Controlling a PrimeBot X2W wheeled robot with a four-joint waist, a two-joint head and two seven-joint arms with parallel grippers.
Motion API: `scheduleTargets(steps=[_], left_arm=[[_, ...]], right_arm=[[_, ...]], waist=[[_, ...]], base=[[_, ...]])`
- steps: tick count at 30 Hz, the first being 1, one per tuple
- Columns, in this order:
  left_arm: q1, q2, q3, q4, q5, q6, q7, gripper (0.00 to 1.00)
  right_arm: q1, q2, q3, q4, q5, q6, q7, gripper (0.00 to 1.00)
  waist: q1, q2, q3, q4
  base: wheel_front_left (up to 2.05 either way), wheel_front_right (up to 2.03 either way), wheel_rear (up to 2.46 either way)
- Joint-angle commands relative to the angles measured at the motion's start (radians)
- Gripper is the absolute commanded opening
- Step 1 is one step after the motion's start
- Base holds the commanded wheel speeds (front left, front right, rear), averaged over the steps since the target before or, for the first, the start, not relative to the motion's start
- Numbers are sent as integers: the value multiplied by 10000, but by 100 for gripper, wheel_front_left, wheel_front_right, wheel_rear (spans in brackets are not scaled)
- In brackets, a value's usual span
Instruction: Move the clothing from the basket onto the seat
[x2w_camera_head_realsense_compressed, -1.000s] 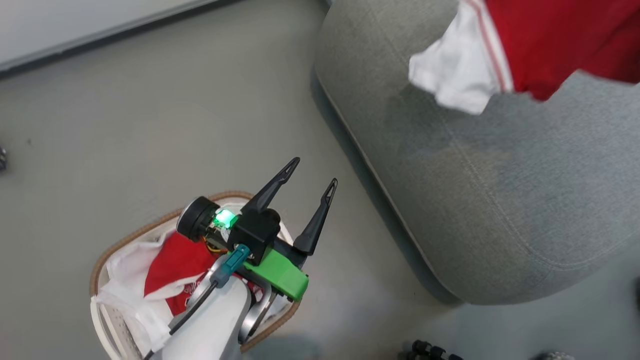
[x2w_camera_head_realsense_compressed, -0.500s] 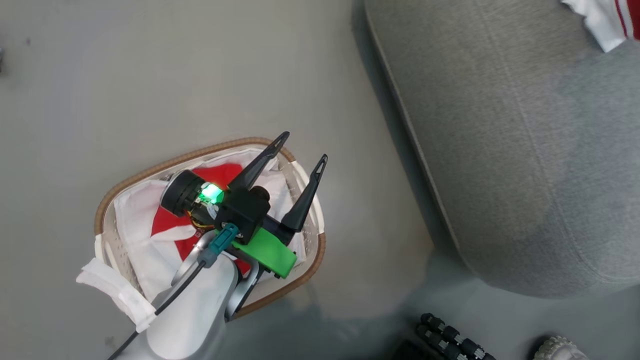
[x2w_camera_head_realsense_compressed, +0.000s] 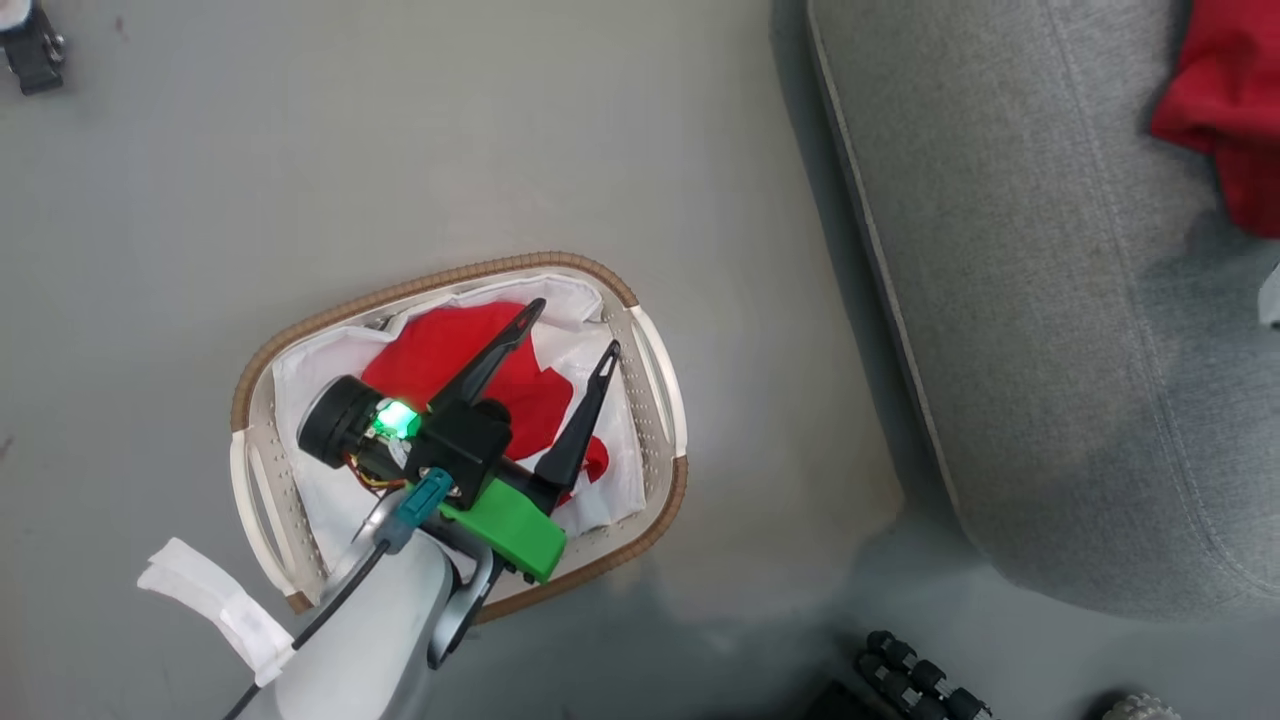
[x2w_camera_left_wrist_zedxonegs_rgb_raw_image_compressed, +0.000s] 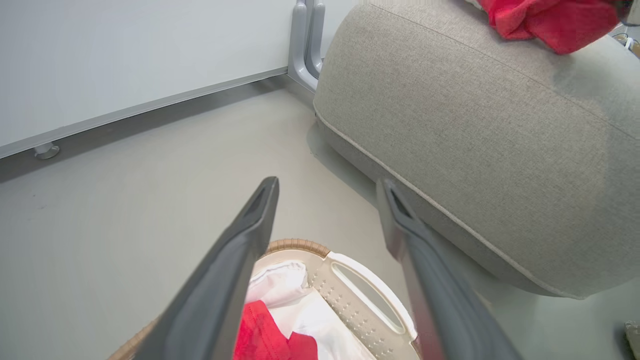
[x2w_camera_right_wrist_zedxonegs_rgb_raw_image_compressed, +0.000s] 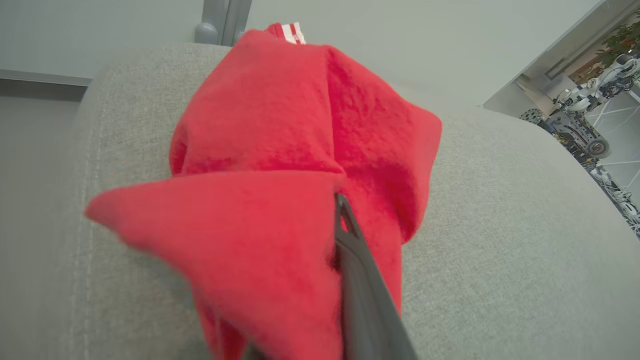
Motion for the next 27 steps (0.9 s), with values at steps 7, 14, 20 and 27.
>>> scheduleTargets(steps=[7,14,20,27], left_arm=[[404,-366,158,146,-205,-31,-6,100],[937,-607,761,465,-137,-31,-5,100],[1552,-876,1782,603,73,-3,-6,100],[2038,-1151,3171,612,381,194,-5,100]], right_arm=[[1512,528,-468,-367,-21,-10,-22,100],[2692,937,-67,-1024,251,-10,-22,100],[3176,1419,1105,-1890,830,-10,-22,100],[3426,1900,2887,-2826,1642,-10,-23,100]], waist=[[-1,-1,-1150,6],[-1,-1,-2149,268],[-1,-1,-2876,574],[-1,-1,-3431,1148]], base=[[0,0,0],[0,0,0],[0,0,0],[0,0,0]])
